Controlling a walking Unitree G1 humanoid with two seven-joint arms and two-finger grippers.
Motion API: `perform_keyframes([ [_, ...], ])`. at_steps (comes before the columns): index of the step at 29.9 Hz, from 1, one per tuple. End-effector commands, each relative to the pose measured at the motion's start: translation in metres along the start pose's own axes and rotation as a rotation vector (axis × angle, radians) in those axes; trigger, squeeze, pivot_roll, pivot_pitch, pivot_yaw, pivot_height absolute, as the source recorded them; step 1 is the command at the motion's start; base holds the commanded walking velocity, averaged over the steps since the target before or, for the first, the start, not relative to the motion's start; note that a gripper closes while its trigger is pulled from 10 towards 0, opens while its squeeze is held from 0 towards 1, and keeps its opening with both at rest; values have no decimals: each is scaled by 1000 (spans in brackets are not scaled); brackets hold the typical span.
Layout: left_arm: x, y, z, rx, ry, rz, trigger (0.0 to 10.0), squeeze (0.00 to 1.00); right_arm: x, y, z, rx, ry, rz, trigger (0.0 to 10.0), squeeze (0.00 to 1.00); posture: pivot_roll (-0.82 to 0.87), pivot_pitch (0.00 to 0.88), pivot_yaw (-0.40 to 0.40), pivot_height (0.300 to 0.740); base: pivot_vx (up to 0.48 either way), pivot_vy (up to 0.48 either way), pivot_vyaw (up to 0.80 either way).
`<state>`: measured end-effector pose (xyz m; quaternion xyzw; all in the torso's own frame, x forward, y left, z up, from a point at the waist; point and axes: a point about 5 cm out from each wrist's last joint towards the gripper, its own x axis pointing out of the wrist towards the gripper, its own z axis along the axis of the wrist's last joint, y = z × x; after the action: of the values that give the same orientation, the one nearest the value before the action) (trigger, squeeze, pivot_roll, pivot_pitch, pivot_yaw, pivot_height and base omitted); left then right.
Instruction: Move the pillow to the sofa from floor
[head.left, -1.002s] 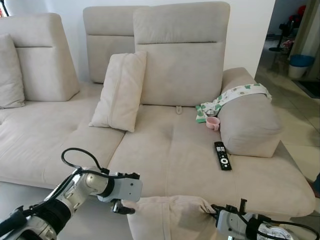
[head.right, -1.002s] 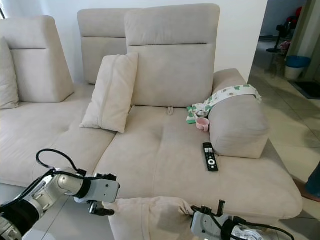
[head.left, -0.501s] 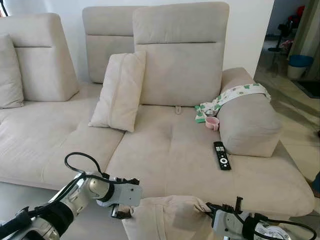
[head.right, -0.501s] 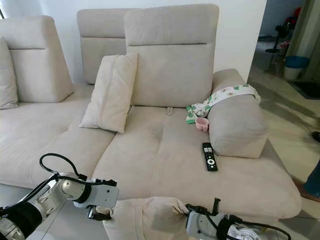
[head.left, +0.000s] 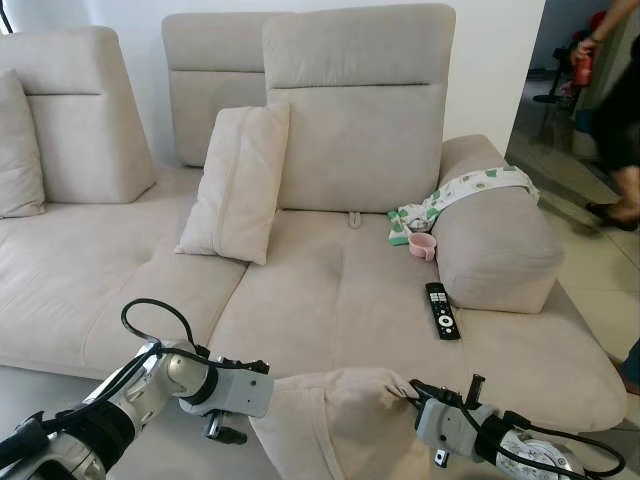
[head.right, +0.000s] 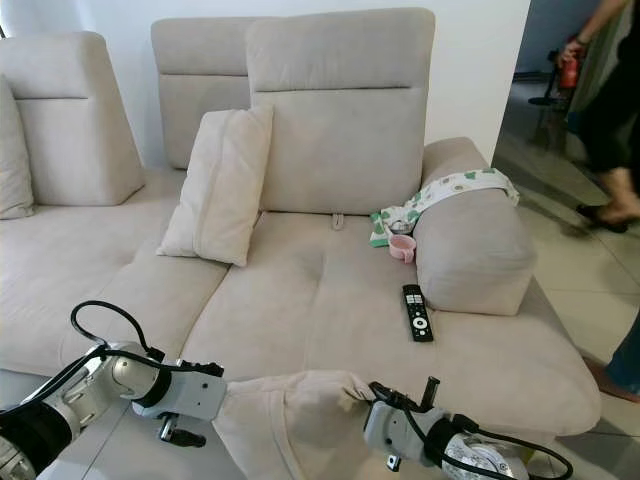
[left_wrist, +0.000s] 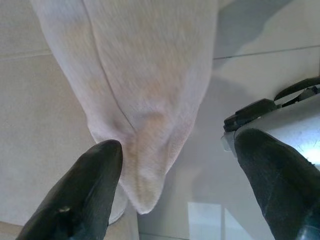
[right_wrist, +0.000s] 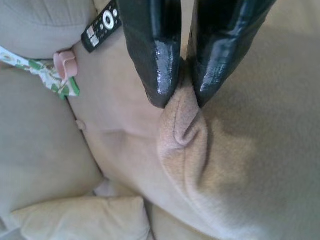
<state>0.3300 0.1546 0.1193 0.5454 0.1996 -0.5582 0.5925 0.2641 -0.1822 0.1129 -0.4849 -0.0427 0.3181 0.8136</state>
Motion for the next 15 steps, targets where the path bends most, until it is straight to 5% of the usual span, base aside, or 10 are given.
perform_keyframes([
  [1, 4, -5, -3, 0, 25, -19, 10000, 0, 1, -13, 10, -15, -44, -67, 0, 0, -112, 0, 49, 520, 0, 0, 0],
  [15, 9, 3, 3, -32, 8, 55, 10000, 0, 8, -8, 32, -28, -134, -40, 0, 0, -108, 0, 44, 520, 0, 0, 0],
])
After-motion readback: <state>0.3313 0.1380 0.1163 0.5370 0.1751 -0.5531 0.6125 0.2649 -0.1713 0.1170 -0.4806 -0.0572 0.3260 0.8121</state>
